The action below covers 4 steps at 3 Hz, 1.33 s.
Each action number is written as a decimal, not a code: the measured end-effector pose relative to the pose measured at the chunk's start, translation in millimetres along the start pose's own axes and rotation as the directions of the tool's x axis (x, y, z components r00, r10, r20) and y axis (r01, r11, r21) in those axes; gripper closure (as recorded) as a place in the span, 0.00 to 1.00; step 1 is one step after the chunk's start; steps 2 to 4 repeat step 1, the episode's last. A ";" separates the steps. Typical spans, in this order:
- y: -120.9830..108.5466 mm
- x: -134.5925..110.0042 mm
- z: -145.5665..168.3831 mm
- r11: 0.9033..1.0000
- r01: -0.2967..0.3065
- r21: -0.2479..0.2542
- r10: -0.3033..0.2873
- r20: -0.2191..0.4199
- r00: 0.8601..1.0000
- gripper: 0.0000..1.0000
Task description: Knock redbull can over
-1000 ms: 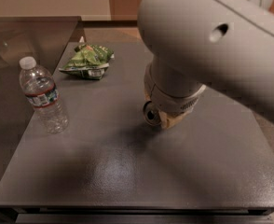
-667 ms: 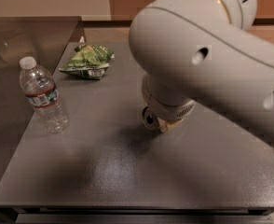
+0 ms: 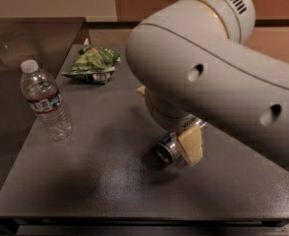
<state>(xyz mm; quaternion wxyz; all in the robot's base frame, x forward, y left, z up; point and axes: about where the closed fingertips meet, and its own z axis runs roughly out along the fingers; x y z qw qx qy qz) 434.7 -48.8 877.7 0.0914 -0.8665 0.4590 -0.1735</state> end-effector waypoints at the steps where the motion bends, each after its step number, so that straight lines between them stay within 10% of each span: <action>1: 0.0 0.0 -0.1 1.000 0.000 0.000 0.000 0.000 1.000 0.00; 4: 0.0 0.0 -0.1 1.000 0.000 0.000 0.000 0.000 1.000 0.00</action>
Offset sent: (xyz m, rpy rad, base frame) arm 0.0000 0.0000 0.0000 0.0000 0.0000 0.0000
